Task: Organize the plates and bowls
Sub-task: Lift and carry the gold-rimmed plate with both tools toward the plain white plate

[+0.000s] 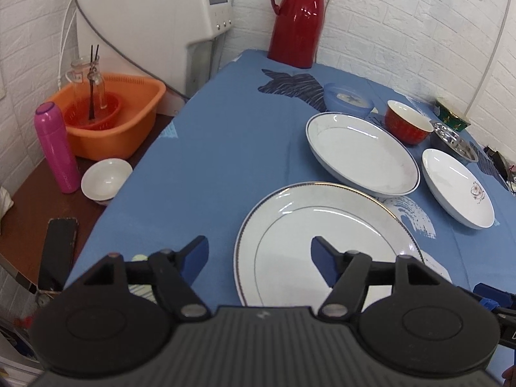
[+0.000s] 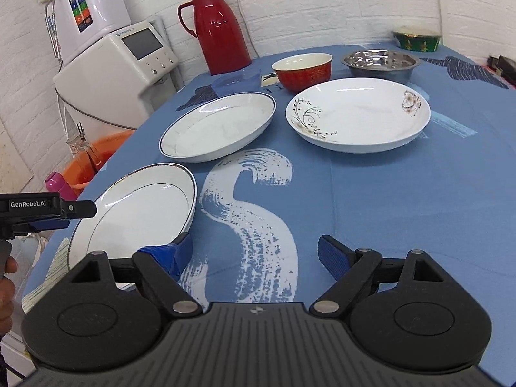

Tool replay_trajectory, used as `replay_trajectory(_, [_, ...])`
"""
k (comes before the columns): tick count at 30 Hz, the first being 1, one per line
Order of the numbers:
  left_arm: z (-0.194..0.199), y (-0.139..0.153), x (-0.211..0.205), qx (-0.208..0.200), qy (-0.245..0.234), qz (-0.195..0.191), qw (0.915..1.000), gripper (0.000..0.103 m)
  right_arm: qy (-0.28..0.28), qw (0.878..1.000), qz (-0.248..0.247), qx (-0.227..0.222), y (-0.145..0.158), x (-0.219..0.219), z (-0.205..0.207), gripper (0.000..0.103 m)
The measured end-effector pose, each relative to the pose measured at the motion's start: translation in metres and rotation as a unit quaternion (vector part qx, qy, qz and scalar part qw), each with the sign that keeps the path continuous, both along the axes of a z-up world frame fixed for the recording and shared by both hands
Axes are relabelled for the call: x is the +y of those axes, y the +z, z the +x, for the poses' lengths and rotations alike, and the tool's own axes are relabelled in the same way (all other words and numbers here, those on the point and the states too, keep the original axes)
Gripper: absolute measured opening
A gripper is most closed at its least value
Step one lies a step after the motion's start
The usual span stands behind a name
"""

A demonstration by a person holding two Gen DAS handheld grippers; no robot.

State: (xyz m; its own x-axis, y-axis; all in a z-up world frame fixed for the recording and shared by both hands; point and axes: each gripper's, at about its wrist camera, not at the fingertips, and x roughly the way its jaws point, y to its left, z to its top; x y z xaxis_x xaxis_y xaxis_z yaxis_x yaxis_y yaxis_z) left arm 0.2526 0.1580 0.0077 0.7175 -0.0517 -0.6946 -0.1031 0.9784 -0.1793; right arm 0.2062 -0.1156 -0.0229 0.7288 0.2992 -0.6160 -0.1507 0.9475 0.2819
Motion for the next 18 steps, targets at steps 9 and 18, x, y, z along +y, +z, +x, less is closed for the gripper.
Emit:
replay_trajectory(9, [0.092, 0.032, -0.001, 0.014, -0.073, -0.017, 0.9971, 0.075, 0.064, 0.997, -0.022, -0.043, 0.050, 0.013, 0.110, 0.072])
replay_trajectory(18, [0.196, 0.010, 0.002, 0.090, -0.085, -0.059, 0.9905, 0.075, 0.087, 0.993, -0.079, 0.002, 0.026, 0.025, 0.222, 0.072])
